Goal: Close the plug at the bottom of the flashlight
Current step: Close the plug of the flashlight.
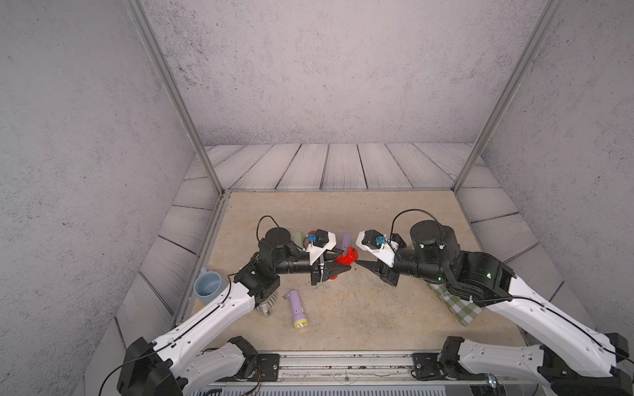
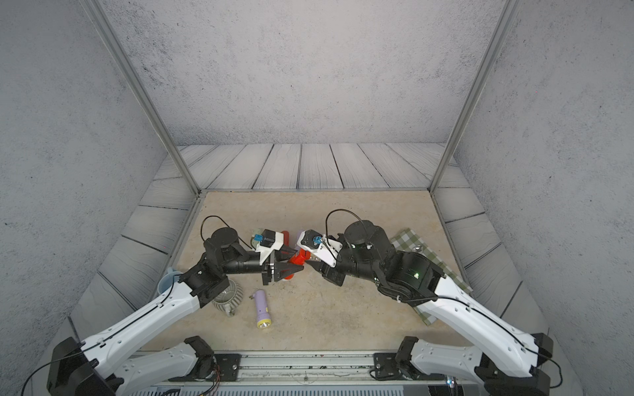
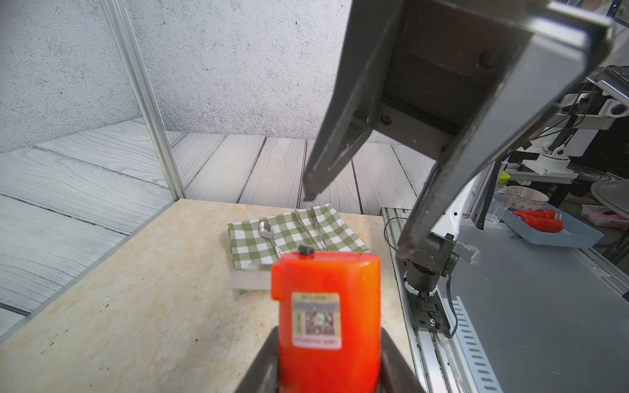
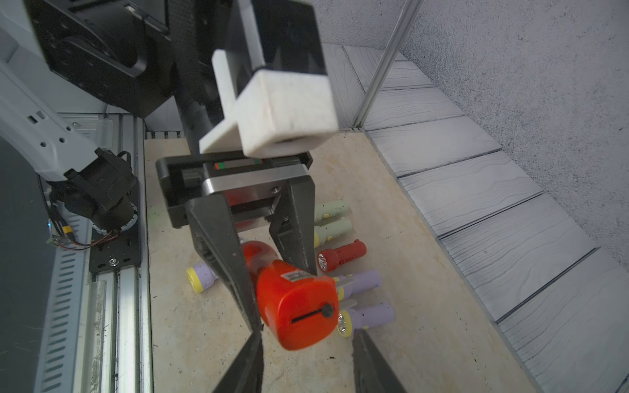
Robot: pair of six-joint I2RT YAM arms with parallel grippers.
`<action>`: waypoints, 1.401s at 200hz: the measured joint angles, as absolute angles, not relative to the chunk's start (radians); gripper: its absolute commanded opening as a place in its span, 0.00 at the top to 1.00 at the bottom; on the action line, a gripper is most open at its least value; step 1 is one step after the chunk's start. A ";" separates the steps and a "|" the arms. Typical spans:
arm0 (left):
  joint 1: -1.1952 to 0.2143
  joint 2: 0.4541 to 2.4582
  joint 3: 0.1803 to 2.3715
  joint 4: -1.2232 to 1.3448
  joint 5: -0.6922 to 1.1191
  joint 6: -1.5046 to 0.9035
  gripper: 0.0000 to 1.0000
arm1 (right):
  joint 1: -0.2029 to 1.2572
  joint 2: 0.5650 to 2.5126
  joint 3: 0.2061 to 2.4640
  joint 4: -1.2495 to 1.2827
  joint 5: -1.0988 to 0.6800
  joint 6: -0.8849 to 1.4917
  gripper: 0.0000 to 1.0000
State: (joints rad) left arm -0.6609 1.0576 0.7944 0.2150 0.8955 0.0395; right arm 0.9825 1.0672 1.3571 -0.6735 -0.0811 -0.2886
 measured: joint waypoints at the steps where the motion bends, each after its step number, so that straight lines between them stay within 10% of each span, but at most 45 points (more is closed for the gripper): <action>1: -0.661 1.058 0.794 0.215 0.896 0.039 1.00 | 0.982 1.068 1.357 -0.673 -0.081 -0.289 0.52; 68: -0.661 1.063 0.794 0.218 0.908 0.036 1.00 | 0.979 1.129 1.371 -0.677 -0.141 -0.286 0.46; 280: -0.647 1.066 0.794 0.172 0.913 0.044 1.00 | 0.963 1.139 1.371 -0.677 -0.201 -0.257 0.89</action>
State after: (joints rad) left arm -0.6468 1.0657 0.7944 0.1722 0.9127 0.0441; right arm 0.9630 1.1393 1.3708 -0.6769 -0.2008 -0.2565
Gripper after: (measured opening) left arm 0.390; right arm 0.151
